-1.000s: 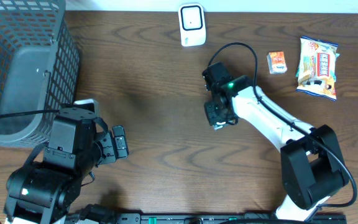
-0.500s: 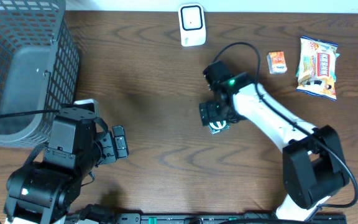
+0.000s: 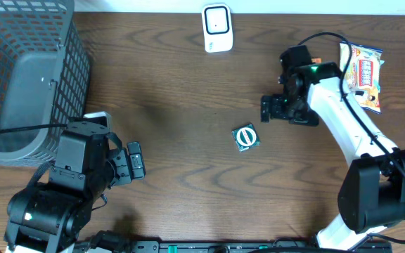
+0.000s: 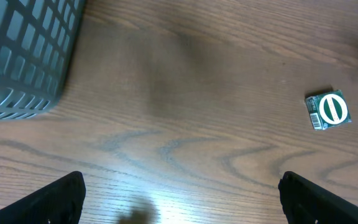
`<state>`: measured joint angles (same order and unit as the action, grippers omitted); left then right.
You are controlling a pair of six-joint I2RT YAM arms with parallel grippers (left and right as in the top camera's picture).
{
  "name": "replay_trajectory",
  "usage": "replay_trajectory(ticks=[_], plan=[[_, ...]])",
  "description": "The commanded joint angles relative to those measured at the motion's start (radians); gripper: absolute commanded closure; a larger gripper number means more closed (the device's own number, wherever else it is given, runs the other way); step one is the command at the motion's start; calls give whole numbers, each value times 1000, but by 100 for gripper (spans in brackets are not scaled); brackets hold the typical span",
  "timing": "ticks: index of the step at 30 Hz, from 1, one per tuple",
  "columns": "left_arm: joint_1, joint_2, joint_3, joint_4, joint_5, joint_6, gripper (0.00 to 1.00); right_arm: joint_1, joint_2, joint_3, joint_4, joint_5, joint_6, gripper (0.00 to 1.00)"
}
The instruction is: Scan the item barcode
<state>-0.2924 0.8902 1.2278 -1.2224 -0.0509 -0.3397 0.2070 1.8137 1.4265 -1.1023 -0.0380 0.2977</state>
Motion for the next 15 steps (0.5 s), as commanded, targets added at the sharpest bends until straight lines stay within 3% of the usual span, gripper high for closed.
replay_trajectory(ticks=[1,6,11,15], plan=[[1,-3,0,1,-2,2,2,-35,-18,0,-1,-14,-91,1],[1,-3,0,1,-2,2,3,-100,-18,-53,21,-77,-199,1],[1,-3,0,1,-2,2,2,-128,-16,-130,96,-386,-378,1],[1,-3,0,1,-2,2,2,-114,-15,-204,185,-451,-359,1]])
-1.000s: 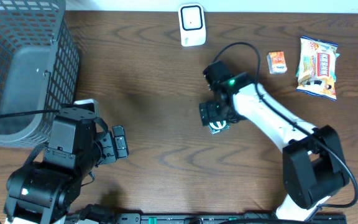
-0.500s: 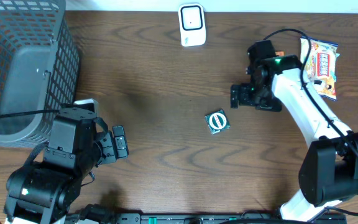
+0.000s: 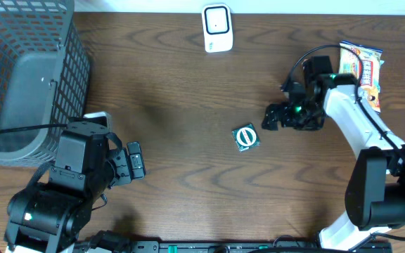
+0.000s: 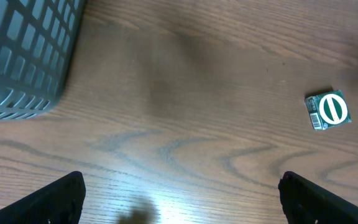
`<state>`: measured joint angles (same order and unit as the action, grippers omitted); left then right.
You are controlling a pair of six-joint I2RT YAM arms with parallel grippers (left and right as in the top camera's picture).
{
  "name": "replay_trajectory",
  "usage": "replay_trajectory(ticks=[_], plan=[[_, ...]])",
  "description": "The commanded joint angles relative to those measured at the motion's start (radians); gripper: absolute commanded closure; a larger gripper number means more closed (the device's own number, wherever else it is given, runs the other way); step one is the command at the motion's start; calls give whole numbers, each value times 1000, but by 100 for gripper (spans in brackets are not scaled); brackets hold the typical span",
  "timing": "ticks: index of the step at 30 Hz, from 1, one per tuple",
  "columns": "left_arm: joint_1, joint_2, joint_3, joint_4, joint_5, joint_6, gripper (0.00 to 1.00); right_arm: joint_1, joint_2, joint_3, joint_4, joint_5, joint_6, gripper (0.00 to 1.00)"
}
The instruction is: Scan the item barcode
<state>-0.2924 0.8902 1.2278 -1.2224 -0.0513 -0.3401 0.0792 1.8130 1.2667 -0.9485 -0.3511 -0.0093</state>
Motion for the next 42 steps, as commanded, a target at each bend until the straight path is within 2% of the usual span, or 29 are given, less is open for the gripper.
replay_trajectory(ticks=[1,3,7,11,15,17,21,27,32,36,40,42], plan=[[1,-3,0,1,-1,2,2,18,-13,-60,52,-137,-34,1],[1,-3,0,1,-1,2,3,25,-10,-99,109,-134,16,3],[1,-3,0,1,-1,2,2,46,-10,-180,233,-139,126,12],[1,-3,0,1,-1,2,2,68,-10,-216,257,-138,350,12],[1,-3,0,1,-1,2,2,90,-14,-216,202,-150,603,1],[1,-3,0,1,-1,2,2,93,-16,-216,195,-150,679,1],[1,-3,0,1,-1,2,2,99,-16,-216,188,-169,934,1],[1,-3,0,1,-1,2,2,161,-16,-216,270,-154,1153,1],[1,-3,0,1,-1,2,2,248,-16,-216,355,-31,1357,1],[1,-3,0,1,-1,2,2,291,-10,-216,355,83,1460,1],[1,-3,0,1,-1,2,2,300,5,-216,358,162,1475,1],[1,-3,0,1,-1,2,2,300,18,-216,358,178,1475,6]])
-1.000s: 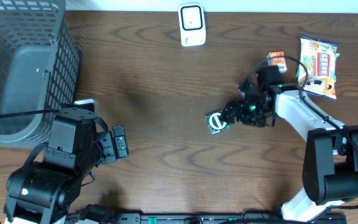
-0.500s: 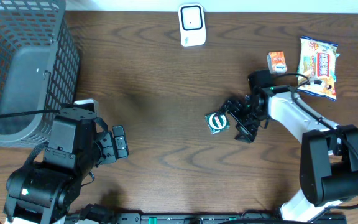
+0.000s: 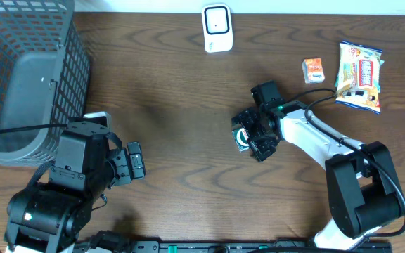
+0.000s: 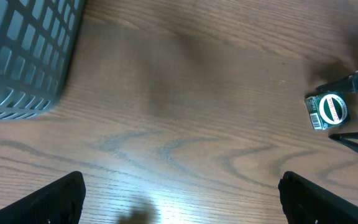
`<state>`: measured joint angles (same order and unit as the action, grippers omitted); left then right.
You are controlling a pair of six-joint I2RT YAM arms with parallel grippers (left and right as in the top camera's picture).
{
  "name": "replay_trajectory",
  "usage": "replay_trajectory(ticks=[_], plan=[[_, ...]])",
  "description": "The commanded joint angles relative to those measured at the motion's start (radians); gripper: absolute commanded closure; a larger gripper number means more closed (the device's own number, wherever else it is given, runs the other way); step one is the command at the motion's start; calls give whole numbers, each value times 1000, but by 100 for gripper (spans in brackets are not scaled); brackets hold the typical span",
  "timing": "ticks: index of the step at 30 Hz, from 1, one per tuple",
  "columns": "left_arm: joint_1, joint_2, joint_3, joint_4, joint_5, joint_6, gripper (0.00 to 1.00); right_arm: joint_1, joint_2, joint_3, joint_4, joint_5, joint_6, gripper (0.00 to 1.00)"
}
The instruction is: Scan the item barcode
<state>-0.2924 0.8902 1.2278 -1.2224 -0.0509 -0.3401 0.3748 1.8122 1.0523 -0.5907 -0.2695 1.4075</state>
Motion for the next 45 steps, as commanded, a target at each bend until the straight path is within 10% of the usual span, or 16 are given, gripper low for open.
replay_trajectory(ticks=[1,18,32,45], plan=[[1,-3,0,1,-2,2,2,4,26,-2,-1,112,58,11],[1,-3,0,1,-2,2,2,48,88,6,23,113,-66,39],[1,-3,0,1,-2,2,2,26,75,348,5,115,-630,53],[1,-3,0,1,-2,2,3,8,124,557,418,200,-802,60]])
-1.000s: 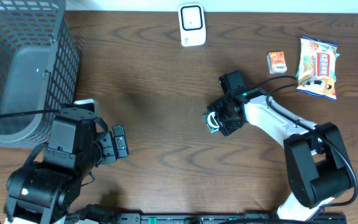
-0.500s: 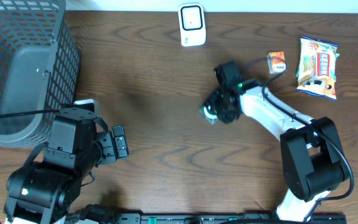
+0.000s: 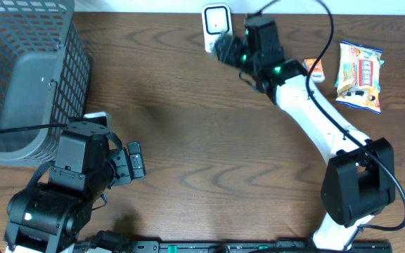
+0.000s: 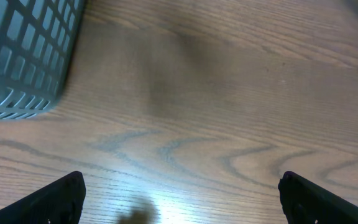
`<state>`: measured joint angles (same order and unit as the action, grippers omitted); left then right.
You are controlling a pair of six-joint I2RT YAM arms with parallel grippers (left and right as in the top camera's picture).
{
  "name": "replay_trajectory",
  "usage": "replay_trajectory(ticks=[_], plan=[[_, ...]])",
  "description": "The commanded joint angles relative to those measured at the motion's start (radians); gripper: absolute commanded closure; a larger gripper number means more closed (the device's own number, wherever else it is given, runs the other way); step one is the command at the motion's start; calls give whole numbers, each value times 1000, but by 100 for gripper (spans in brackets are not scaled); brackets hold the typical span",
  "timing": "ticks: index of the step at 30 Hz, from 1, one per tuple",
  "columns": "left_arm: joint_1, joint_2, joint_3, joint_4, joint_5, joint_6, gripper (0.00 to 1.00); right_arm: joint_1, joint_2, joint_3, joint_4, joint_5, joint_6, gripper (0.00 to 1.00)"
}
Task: Scan the item barcode
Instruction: 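Lift the Zam-Buk tin and hold it before the scanner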
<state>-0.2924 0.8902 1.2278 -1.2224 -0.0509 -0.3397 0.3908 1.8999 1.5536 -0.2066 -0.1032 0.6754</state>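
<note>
The white barcode scanner (image 3: 215,21) stands at the table's far edge. My right gripper (image 3: 226,48) is raised right in front of it, jaws close together. The green packet with the white round mark is gone from the table in both views and must be inside the gripper, hidden by the dark fingers. My left gripper (image 4: 180,202) stays open over bare wood near the front left, its two dark fingertips (image 4: 58,199) wide apart with nothing between them.
A grey wire basket (image 3: 20,77) fills the back left corner, and its wall (image 4: 17,56) shows in the left wrist view. A small orange box (image 3: 316,69) and a colourful snack bag (image 3: 361,67) lie at the back right.
My right gripper was around the green packet at the table's middle. Now it is up at the scanner, and the packet is gone from the table. The left arm has not moved.
My right gripper was first at the back right near the snack bag, with the green packet lying alone at mid-table. It then stood nearer the packet, then around it, with an orange box left beside the bag. Now the gripper is at the scanner.
</note>
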Motion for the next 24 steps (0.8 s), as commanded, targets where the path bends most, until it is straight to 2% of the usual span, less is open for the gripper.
replay_trajectory(ticks=[1,8,13,16,20,24], plan=[[1,-3,0,1,-2,2,3,-8,55,74,51,34,-82,61],[1,-3,0,1,-2,2,3,-24,327,386,70,34,-188,63],[1,-3,0,1,-2,2,2,-26,473,545,69,55,-225,64],[1,-3,0,1,-2,2,3,-26,509,566,85,90,-244,64],[1,-3,0,1,-2,2,2,-26,505,573,83,198,-342,64],[1,-3,0,1,-2,2,3,-32,495,619,21,277,-389,66]])
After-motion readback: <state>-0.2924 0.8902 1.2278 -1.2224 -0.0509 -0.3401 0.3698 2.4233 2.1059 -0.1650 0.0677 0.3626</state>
